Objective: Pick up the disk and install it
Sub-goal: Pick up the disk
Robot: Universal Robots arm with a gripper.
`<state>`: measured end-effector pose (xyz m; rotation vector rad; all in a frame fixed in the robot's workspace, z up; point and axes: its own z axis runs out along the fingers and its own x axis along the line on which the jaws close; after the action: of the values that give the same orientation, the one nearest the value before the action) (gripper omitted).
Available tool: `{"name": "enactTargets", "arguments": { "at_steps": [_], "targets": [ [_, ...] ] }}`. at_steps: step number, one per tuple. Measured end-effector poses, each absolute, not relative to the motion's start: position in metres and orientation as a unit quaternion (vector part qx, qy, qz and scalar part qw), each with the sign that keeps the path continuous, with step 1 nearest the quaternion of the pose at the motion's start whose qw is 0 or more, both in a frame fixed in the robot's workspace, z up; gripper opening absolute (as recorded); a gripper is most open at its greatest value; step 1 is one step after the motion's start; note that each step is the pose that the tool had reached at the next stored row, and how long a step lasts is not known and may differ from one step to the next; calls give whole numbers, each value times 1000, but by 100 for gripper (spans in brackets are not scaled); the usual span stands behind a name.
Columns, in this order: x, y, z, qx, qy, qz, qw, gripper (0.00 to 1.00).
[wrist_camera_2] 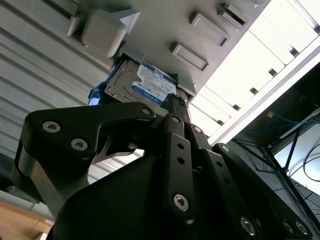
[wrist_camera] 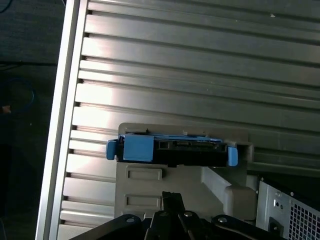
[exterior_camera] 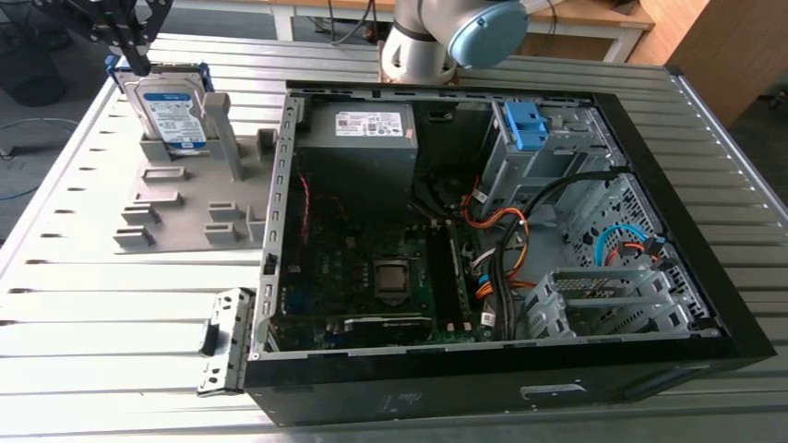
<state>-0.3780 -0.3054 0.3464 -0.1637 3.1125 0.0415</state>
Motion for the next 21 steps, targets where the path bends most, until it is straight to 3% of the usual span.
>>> {"name": "enactTargets", "arguments": {
  "at_steps": [21],
  "targets": [
    [-378,-305,346,-85,996,14,12,11]
  ]
}}
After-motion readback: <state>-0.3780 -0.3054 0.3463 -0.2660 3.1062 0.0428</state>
